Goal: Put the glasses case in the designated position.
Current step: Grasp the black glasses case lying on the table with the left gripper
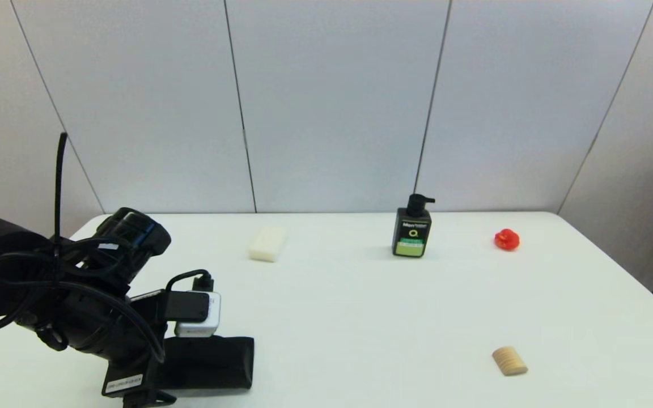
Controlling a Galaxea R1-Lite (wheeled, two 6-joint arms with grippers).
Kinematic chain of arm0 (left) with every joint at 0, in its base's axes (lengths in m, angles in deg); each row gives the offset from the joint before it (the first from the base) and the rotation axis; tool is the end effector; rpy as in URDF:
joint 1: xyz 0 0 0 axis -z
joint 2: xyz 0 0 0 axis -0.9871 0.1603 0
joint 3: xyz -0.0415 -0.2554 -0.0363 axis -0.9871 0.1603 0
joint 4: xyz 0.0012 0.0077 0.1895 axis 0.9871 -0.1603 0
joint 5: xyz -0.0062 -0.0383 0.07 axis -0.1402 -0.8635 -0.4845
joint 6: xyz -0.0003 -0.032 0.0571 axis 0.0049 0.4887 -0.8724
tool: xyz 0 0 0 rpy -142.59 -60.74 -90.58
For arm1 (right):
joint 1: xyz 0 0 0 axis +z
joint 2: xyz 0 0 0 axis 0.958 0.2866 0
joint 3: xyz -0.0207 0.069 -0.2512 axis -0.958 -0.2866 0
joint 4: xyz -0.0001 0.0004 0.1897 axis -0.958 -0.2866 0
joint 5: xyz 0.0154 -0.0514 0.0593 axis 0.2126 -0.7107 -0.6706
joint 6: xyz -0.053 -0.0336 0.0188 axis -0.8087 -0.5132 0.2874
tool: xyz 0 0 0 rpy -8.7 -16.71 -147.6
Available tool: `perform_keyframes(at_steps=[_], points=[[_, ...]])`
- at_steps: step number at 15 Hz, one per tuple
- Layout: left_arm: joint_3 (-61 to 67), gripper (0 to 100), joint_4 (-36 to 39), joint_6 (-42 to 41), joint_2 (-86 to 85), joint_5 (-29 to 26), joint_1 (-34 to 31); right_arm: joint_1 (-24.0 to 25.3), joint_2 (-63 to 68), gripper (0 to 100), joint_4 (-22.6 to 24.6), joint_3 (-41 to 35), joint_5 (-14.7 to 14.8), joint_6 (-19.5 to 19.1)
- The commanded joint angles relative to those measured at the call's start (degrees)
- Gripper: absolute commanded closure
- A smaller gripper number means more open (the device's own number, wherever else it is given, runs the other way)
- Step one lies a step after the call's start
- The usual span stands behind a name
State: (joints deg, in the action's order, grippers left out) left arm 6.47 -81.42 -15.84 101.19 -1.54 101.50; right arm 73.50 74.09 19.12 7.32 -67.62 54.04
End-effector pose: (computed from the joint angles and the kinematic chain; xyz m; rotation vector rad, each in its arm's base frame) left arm 0.2243 -0.0918 0.0595 1.0630 0.9003 -1.0222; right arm 0.0583 0.0006 0.0762 -0.0039 -0.0042 0.0100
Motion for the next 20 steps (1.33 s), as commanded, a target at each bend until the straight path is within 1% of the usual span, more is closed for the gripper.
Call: perform_keyframes(at_steps=[1,6,7,20], points=[[0.0,0,-0.1,-0.4,0.8,0.0,0.5,0.0,0.1,0,0.0,0.0,0.0,0.0],[0.0,0,0.0,-0.3,1.0,0.0,0.5,0.0,0.1,0,0.0,0.0,0.0,0.0],[0.0,100,0.0,-0.3,1.0,0.0,0.5,0.0,0.1,0,0.0,0.0,0.0,0.0],[0.1,100,-0.1,-0.4,1.4,0.0,0.5,0.0,0.1,0,0.0,0.0,0.0,0.0]])
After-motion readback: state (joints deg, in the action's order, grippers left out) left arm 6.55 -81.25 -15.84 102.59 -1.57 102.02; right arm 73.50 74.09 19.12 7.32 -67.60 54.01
